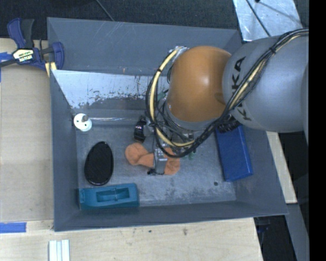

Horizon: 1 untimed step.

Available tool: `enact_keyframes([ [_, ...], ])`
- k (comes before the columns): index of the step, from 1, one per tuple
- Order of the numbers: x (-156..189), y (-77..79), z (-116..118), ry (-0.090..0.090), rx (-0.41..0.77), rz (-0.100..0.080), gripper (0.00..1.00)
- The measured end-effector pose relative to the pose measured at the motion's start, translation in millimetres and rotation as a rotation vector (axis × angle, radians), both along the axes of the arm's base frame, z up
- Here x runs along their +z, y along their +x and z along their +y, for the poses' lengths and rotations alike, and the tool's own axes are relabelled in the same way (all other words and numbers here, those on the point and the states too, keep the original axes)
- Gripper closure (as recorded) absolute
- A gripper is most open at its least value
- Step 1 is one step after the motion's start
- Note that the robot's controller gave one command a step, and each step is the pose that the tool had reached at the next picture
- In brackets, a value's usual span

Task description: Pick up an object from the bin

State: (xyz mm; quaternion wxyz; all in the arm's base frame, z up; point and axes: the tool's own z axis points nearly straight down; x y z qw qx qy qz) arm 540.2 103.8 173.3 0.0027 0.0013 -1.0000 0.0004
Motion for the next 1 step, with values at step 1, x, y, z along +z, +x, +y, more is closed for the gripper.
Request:
enact_keyframes([
  [1, 4.7, 1.8, -0.2, 0.002, -0.003, -0.008, 0.0],
])
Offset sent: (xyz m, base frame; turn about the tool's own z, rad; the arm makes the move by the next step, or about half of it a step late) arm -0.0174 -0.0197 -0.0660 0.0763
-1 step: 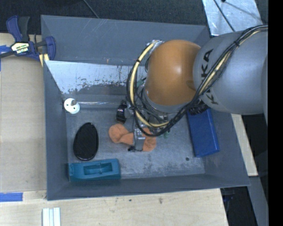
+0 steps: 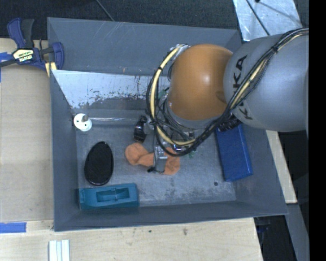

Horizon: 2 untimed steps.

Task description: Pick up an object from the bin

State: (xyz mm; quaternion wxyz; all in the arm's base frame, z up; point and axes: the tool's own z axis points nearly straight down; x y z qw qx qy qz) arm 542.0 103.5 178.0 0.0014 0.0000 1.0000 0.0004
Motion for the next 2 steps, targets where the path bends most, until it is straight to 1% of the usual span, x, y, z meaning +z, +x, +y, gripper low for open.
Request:
enact_keyframes([
  [1, -49, -12.1, -13, 0.001, -0.051, -0.005, 0.0],
  [2, -65, -4.7, -7, 0.0, -0.068, 0.0, 1.0],
])
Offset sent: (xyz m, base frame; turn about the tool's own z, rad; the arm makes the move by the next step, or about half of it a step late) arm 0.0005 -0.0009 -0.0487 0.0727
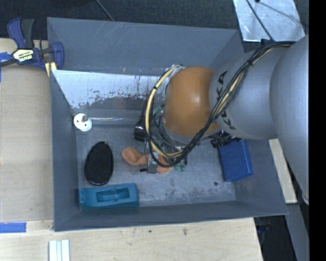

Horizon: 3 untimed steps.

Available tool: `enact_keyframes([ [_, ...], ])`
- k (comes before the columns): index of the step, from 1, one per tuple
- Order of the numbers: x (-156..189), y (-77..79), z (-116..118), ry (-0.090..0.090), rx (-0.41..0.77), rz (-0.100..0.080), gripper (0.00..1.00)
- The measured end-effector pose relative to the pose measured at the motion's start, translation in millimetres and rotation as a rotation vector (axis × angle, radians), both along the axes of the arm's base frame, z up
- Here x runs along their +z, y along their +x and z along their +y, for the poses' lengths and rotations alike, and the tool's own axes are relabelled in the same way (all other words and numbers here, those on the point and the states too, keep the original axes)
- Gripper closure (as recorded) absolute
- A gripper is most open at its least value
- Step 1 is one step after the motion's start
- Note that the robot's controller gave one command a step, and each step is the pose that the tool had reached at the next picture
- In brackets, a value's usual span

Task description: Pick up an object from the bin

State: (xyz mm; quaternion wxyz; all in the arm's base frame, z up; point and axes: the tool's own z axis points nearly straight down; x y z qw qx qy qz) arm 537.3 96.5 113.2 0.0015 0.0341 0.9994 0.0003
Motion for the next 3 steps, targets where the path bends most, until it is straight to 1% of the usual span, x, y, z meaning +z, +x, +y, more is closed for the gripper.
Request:
enact_keyframes([
  [1, 3, 1.1, 1, 0.0, -0.001, 0.0, 1.0],
  [2, -18, 11.5, -13, 0.002, -0.081, -0.004, 1.0],
  [3, 155, 42.2, -13, 0.001, -0.003, -0.009, 1.0],
])
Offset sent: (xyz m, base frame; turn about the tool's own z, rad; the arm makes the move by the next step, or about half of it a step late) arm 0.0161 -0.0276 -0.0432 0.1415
